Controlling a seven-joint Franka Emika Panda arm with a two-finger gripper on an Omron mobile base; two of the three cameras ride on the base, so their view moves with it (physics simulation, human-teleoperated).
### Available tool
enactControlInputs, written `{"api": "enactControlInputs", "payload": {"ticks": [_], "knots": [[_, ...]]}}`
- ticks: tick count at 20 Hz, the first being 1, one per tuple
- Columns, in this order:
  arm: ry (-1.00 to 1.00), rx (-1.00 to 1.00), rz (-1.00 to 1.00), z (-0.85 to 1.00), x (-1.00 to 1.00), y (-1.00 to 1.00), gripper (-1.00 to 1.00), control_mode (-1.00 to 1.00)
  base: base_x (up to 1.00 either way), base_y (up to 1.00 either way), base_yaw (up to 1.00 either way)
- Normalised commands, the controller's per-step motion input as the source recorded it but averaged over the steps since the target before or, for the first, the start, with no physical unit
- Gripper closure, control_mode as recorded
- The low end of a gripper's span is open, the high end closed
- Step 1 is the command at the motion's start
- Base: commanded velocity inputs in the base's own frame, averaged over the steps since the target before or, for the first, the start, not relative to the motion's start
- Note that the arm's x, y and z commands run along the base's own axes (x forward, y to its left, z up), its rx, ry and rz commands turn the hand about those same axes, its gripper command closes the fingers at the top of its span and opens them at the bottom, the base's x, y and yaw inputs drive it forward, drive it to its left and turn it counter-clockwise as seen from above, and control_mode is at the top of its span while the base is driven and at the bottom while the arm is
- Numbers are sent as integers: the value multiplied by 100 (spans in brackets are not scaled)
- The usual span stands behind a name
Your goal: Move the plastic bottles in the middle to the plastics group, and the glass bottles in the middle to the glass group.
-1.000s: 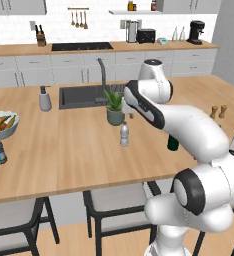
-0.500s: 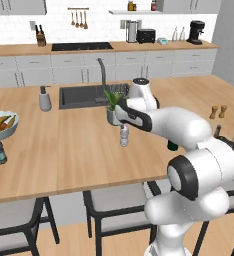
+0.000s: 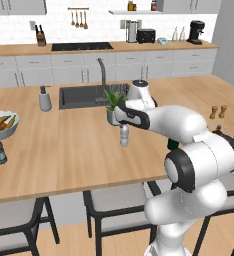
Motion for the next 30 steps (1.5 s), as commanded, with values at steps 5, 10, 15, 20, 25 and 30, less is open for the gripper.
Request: {"api": "enactControlInputs", "payload": {"ticks": [5,10,15,20,25,30], "knots": [[-2,0,4,-23,43,0,-100,-100,0,0,0],[-2,0,4,-26,30,-1,-100,-100,0,0,0],[-1,-1,2,-12,26,0,-100,-100,0,0,0],[0,-3,2,-10,31,0,-100,-100,0,0,0],[0,-2,1,-13,24,0,-100,-100,0,0,0],[0,-2,0,-23,1,0,-100,-100,0,0,0]]}}
